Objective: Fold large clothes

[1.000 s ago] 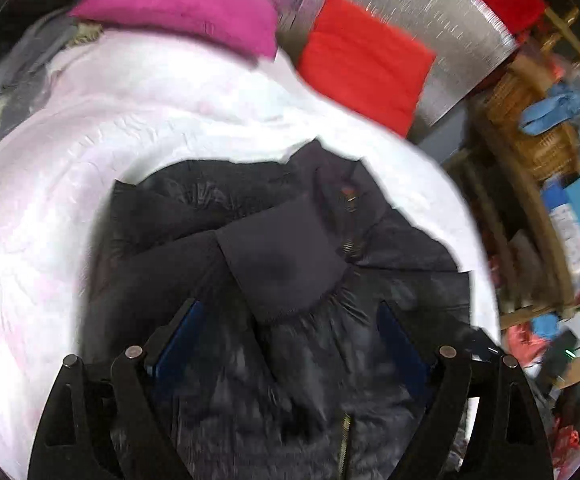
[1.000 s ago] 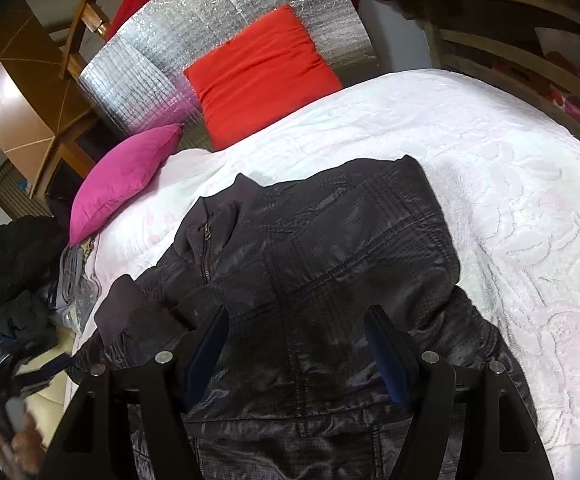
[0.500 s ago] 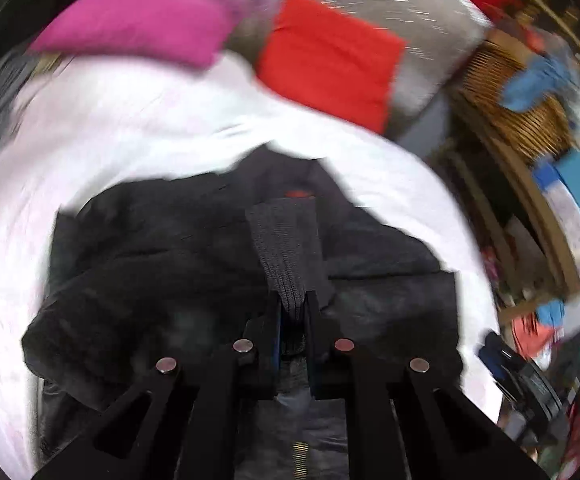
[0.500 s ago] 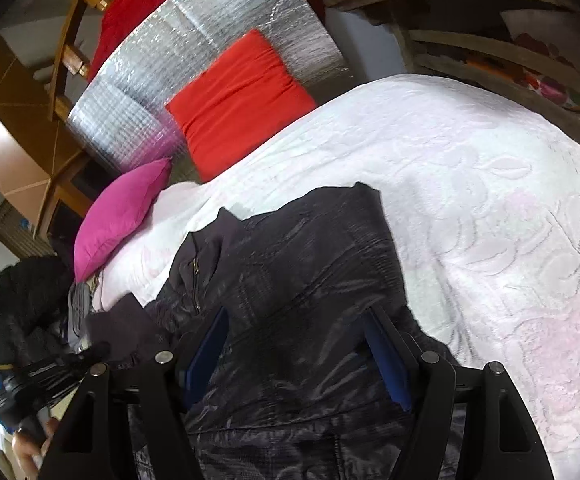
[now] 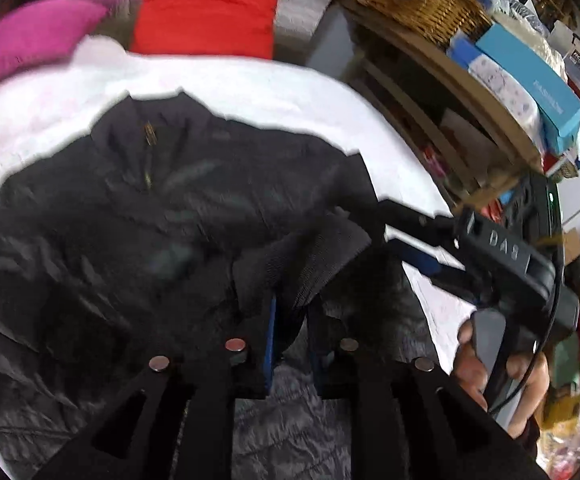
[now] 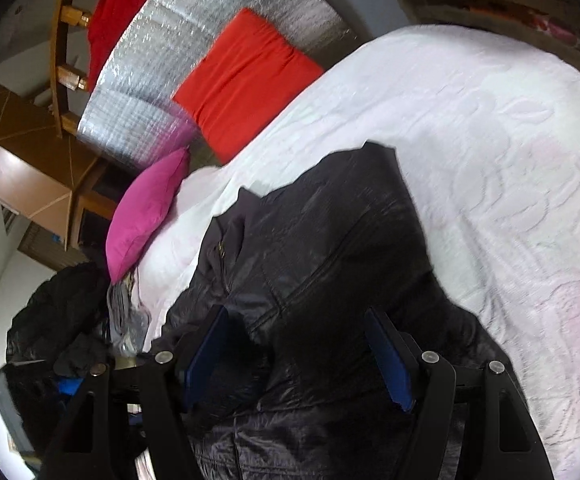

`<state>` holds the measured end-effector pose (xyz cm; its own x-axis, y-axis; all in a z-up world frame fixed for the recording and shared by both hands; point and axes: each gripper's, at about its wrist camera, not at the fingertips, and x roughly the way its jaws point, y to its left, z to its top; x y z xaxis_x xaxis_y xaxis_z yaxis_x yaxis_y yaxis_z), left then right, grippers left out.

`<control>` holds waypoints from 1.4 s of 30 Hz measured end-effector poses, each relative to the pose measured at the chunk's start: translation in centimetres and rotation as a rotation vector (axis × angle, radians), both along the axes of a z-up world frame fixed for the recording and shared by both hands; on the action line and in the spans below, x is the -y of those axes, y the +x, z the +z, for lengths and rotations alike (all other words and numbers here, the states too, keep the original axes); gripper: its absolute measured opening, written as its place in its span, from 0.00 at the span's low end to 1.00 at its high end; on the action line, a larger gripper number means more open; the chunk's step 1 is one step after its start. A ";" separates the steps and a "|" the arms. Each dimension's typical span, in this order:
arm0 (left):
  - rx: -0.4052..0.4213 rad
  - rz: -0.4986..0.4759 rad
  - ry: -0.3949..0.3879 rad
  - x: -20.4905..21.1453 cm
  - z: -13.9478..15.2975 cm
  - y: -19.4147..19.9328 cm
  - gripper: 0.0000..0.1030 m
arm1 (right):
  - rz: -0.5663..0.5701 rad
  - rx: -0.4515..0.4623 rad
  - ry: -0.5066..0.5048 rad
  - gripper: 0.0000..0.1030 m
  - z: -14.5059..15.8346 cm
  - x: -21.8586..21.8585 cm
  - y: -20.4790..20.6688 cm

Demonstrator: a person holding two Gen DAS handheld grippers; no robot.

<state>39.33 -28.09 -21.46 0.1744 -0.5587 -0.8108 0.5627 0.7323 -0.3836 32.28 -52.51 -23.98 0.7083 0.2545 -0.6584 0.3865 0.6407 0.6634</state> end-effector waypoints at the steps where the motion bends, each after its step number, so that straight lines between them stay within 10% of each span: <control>1: -0.012 -0.006 -0.001 0.0 -0.2 -0.2 0.23 | 0.020 -0.008 -0.001 0.72 -0.1 -0.3 0.2; 5: 0.008 0.008 0.000 -1.3 -0.2 -1.6 0.79 | 0.092 -0.040 0.010 0.72 -0.8 -1.4 1.0; 11: 0.185 0.140 -0.036 -7.3 1.8 -2.6 0.80 | 0.162 -0.083 0.047 0.72 -1.8 -2.4 1.3; 17: 0.415 0.470 0.050 -15.5 2.0 -0.5 0.80 | 0.189 -0.094 0.076 0.72 -1.6 -2.2 -0.8; 30: 0.456 0.630 0.165 -21.6 2.1 2.0 0.80 | 0.203 -0.206 0.106 0.73 -5.2 -6.4 -1.5; 35: 0.421 0.666 0.176 -23.2 1.1 2.5 0.80 | 0.191 -0.210 -0.082 0.28 -3.7 -8.9 -1.9; 42: 0.418 0.725 0.159 -24.7 1.4 2.8 0.80 | 0.121 0.011 -0.282 0.10 3.5 -9.7 -3.3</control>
